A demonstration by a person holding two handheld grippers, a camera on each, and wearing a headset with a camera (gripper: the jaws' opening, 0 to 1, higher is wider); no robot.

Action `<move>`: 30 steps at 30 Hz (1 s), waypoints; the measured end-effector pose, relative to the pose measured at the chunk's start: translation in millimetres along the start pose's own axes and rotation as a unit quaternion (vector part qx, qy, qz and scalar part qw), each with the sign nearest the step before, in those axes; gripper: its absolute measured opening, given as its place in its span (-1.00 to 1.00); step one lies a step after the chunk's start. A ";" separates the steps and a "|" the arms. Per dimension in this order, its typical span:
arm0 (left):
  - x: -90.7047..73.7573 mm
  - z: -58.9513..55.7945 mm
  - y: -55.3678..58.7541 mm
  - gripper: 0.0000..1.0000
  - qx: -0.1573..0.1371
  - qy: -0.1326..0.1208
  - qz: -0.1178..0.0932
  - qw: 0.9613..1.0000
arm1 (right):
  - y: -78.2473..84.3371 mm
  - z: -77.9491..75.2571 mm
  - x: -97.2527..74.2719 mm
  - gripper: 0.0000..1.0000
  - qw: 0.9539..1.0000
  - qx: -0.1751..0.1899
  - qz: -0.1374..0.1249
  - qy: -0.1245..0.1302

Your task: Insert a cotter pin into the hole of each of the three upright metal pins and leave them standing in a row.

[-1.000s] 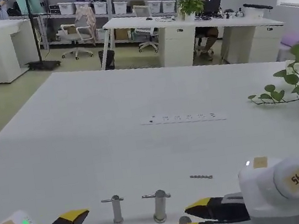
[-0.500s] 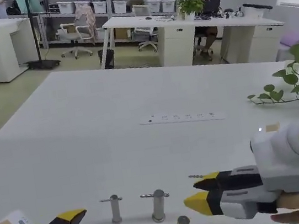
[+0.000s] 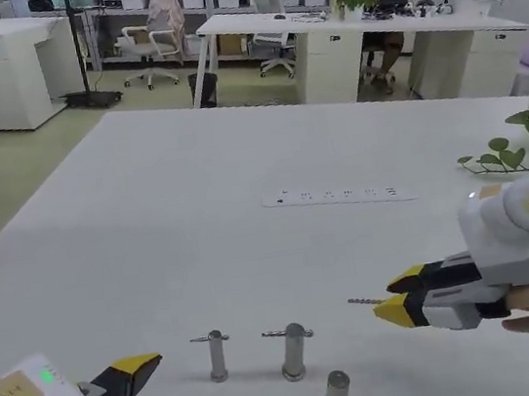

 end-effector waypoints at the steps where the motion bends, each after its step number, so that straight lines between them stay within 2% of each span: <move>1: 0.0 0.7 0.4 0.67 -0.001 0.000 0.001 1.000 | 0.4 -2.2 1.7 -0.51 1.000 -0.001 0.004 0.000; 9: 0.4 5.0 5.1 0.61 -0.008 -0.006 0.007 1.000 | 4.1 -19.3 18.7 -0.55 0.999 0.007 0.035 0.018; 15: -0.2 6.4 6.7 0.59 -0.010 -0.007 0.008 1.000 | 7.9 -33.3 35.4 -0.61 0.998 -0.001 0.056 0.022; 23: -1.0 7.1 8.6 0.53 -0.011 -0.008 0.012 1.000 | 15.2 -42.5 50.7 -0.66 0.996 -0.012 0.085 0.024; 30: -1.8 7.4 10.0 0.52 -0.010 -0.008 0.015 1.000 | 18.9 -48.5 54.9 -0.70 0.993 -0.023 0.109 0.028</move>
Point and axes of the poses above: the centre of the closed fingertips' face, and the gripper's own axes: x roughly forward along the fingers, z roughly to its left, y roughly out of its underside, the point moved 2 cm from there along -x, roughly backward along the fingers, and after that the axes turned 10 degrees about x, right-handed, at the moved point
